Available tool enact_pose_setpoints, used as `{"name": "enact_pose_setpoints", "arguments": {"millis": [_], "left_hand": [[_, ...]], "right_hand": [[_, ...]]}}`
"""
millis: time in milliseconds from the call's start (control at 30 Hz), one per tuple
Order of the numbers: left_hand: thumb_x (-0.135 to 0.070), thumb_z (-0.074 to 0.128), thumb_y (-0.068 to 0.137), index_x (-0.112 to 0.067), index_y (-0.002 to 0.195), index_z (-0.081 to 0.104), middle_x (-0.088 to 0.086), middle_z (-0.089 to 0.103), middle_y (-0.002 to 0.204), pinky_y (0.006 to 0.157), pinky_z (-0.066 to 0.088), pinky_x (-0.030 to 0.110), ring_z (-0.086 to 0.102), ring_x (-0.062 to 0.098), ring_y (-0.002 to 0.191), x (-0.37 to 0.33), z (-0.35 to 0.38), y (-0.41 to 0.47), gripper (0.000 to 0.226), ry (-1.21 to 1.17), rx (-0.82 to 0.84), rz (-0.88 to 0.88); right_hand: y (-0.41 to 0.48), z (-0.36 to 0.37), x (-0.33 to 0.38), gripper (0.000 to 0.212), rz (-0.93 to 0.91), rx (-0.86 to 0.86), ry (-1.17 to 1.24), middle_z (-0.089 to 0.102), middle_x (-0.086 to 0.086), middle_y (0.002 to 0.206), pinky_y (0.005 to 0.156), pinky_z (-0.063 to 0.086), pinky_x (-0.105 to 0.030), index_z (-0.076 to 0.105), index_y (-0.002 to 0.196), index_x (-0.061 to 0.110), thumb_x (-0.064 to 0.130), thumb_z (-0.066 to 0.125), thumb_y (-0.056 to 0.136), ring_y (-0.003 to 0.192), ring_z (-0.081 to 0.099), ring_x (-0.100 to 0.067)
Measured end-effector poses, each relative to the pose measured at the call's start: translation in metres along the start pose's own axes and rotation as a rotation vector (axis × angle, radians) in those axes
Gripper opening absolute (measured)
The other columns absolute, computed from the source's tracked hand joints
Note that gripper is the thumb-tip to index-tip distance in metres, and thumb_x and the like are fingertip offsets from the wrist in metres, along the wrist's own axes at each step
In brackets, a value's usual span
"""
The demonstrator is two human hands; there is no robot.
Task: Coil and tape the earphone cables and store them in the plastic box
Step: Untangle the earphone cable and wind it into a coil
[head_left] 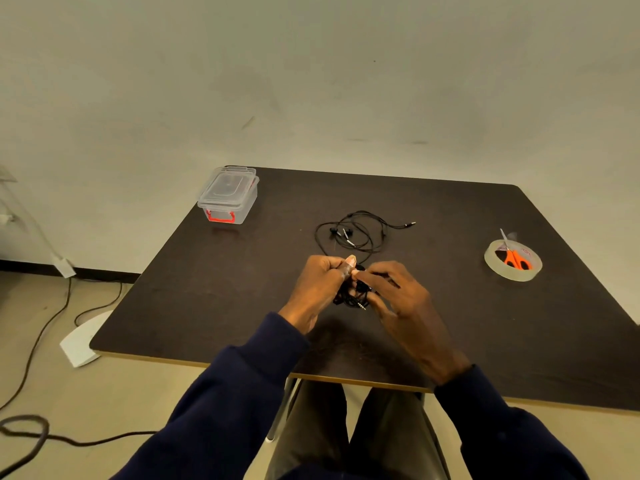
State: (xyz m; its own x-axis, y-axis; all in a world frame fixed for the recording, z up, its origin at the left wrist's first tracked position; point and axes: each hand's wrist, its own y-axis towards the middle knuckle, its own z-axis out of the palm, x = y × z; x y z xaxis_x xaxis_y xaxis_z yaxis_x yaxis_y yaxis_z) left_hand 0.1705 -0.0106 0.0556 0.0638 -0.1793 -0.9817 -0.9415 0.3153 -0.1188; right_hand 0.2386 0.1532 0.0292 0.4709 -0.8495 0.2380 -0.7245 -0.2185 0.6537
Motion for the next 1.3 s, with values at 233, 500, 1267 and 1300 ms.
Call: {"name": "enact_pose_setpoints", "arguments": {"millis": [233, 500, 1267, 1300], "left_hand": [[-0.031, 0.056, 0.105, -0.009, 0.079, 0.074, 0.007, 0.072, 0.07, 0.062, 0.047, 0.028, 0.062, 0.014, 0.062, -0.001, -0.004, -0.001, 0.039, -0.004, 0.004, 0.032], [-0.03, 0.057, 0.105, -0.007, 0.081, 0.075, 0.003, 0.072, 0.069, 0.069, 0.054, 0.026, 0.066, 0.01, 0.063, 0.002, -0.001, -0.001, 0.038, 0.065, -0.019, 0.121], [-0.025, 0.052, 0.107, -0.008, 0.084, 0.07, -0.003, 0.062, 0.064, 0.061, 0.046, 0.016, 0.056, 0.003, 0.059, 0.01, -0.005, -0.01, 0.033, 0.126, 0.033, 0.292], [-0.026, 0.053, 0.106, -0.008, 0.085, 0.07, -0.002, 0.063, 0.065, 0.065, 0.049, 0.019, 0.059, 0.006, 0.062, 0.009, -0.005, -0.011, 0.033, 0.03, 0.066, 0.237]], "right_hand": [[0.007, -0.002, -0.001, 0.051, 0.045, 0.045, 0.158, 0.06, -0.01, 0.122, 0.098, 0.046, -0.01, 0.067, 0.128, 0.006, -0.007, 0.078, 0.079, 0.11, 0.057, -0.009], [0.011, -0.002, 0.004, 0.041, 0.158, 0.005, 0.211, 0.066, -0.003, 0.113, 0.085, 0.052, -0.013, 0.073, 0.116, 0.011, 0.03, 0.082, 0.081, 0.099, 0.061, -0.008], [0.033, -0.029, -0.01, 0.017, 0.942, 0.05, 1.204, 0.07, -0.018, 0.086, 0.051, 0.048, -0.017, 0.074, 0.101, -0.008, -0.006, 0.058, 0.096, 0.068, 0.064, -0.019], [0.034, -0.031, -0.011, 0.018, 0.954, 0.061, 1.23, 0.07, -0.016, 0.084, 0.049, 0.046, -0.017, 0.073, 0.101, -0.008, -0.006, 0.056, 0.096, 0.066, 0.063, -0.018]]}}
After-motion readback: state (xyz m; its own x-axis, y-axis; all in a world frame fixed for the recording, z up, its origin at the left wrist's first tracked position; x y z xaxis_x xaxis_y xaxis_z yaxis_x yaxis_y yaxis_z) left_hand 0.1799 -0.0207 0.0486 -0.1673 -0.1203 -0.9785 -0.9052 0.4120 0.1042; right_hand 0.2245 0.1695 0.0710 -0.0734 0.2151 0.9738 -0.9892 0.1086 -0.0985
